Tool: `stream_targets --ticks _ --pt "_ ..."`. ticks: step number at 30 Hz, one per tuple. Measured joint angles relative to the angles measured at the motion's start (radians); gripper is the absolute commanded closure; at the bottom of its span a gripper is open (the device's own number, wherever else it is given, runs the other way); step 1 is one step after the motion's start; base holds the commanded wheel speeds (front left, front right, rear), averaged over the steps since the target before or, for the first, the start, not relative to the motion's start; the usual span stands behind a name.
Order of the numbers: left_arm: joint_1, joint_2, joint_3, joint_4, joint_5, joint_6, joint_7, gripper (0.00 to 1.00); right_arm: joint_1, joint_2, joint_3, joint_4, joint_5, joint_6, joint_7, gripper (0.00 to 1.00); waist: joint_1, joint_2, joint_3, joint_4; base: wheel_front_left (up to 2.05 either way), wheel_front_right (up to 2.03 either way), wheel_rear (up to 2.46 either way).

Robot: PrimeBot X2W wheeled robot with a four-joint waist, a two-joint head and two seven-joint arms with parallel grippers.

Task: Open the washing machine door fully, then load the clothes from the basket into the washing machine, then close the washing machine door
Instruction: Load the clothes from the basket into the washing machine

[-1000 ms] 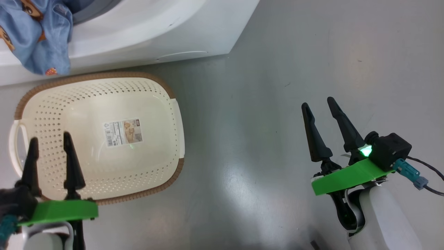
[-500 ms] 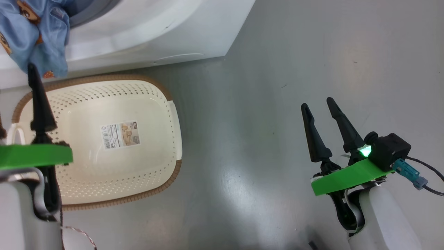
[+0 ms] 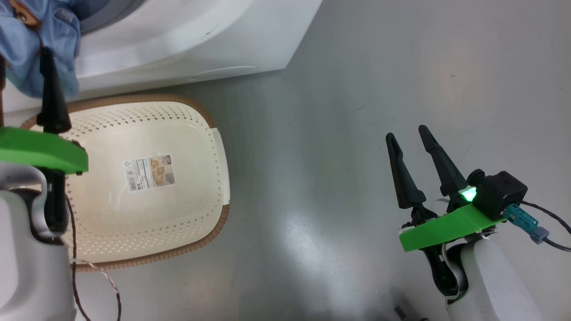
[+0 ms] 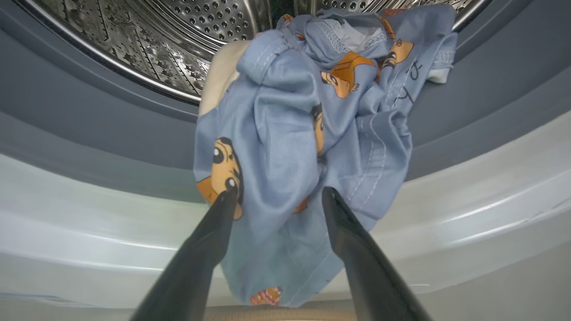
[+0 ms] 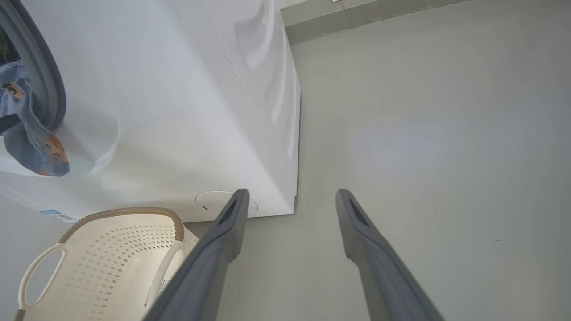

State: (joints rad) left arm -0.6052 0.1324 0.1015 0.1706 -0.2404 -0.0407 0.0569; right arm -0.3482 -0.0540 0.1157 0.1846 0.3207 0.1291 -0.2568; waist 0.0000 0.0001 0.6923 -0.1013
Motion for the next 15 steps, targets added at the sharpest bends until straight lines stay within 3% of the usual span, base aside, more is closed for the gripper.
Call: stream_targets --ticks 10,13,15 --pt "-0.057 0.002 0.004 0.070 -0.045 0.008 0.100 0.01 0.000 0.000 -0.001 0.000 0.001 0.000 0.000 0.00 0.0000 -0.0001 0.010 -0.004 0.00 0.00 0.00" --pt "-0.076 0.003 0.005 0.073 -0.049 0.011 0.088 0.49 0.000 0.000 -0.001 0.000 0.002 0.000 0.000 0.00 0.0000 0.0000 0.014 -0.004 0.00 0.00 0.00" --pt "-0.076 -0.001 0.006 0.079 -0.054 0.011 0.063 0.62 0.000 0.000 0.000 0.000 0.002 0.000 0.000 0.00 0.0000 0.0000 0.016 -0.004 0.00 0.00 0.00"
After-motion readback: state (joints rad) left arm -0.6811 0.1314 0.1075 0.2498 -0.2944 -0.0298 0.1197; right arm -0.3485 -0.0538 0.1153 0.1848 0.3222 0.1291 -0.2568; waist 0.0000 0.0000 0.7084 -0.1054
